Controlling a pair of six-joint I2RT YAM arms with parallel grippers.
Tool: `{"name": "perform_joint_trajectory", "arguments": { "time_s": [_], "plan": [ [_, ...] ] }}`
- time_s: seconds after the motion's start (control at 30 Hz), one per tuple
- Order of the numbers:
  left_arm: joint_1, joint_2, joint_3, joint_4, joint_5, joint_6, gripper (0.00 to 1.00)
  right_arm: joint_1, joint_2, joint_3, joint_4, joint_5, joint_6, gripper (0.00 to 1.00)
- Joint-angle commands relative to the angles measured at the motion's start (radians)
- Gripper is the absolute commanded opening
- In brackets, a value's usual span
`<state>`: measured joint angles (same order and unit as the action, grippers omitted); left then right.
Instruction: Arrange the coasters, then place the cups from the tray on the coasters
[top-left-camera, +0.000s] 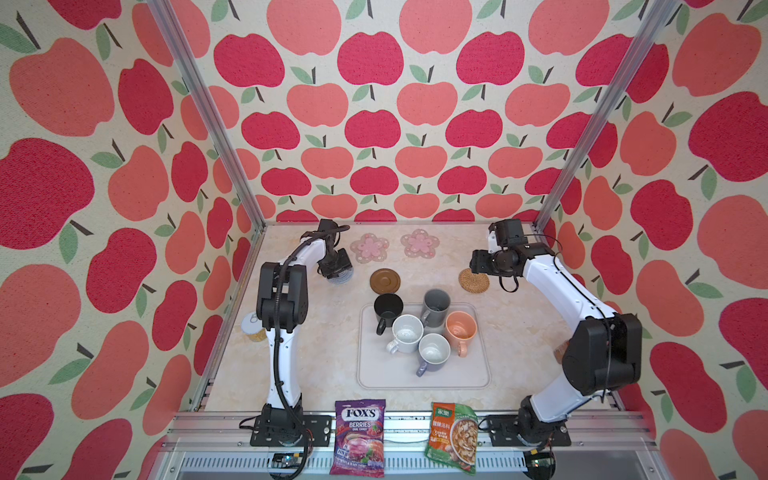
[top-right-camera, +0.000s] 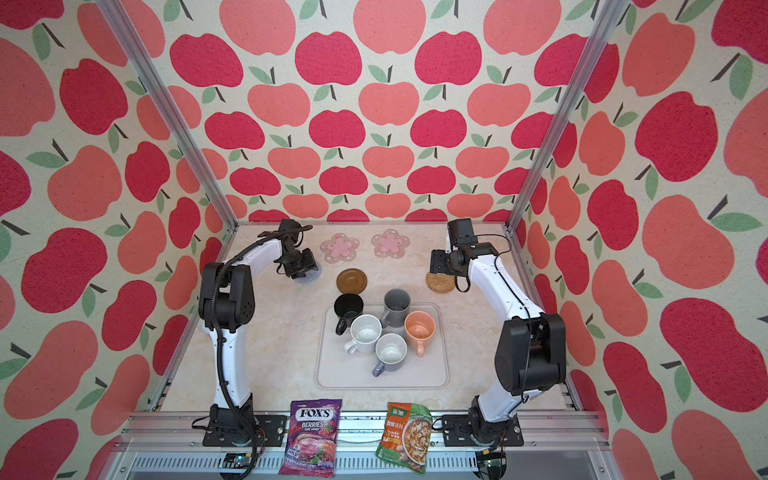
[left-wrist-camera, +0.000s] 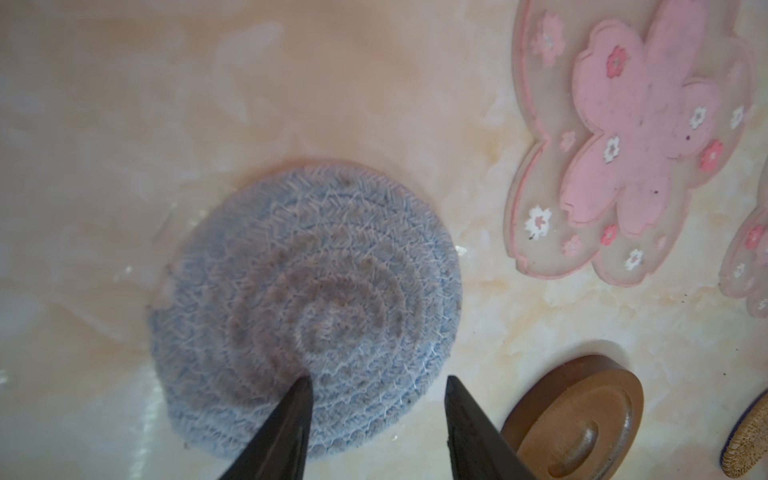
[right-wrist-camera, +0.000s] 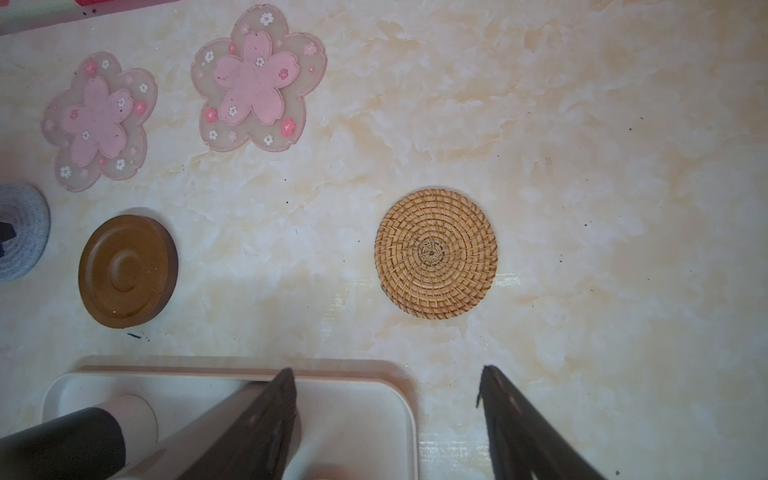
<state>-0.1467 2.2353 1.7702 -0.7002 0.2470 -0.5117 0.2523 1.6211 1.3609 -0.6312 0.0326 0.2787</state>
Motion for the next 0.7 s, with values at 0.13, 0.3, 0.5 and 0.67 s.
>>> {"name": "perform_joint_trajectory", "arguments": {
  "time_s": [0.13,0.3,0.5,0.67],
  "plan": [
    [-0.028,0.022,-0.032,-0.079,-0.005,-0.041,0.54,-0.005,0.016,-0.013,-0.027,-0.012,0.016,0.73],
    [-0.034,-0.011,-0.096,-0.059,-0.006,-0.042,0.54,-0.005,0.025,-0.017,-0.017,-0.02,0.022,0.73],
    [-0.036,-0.013,-0.088,-0.067,-0.014,-0.047,0.54,-0.006,0.033,-0.016,-0.019,-0.034,0.034,0.73],
    [-0.045,-0.021,-0.043,-0.106,-0.038,-0.046,0.55,-0.005,0.027,-0.026,-0.013,-0.033,0.038,0.73]
  ]
}}
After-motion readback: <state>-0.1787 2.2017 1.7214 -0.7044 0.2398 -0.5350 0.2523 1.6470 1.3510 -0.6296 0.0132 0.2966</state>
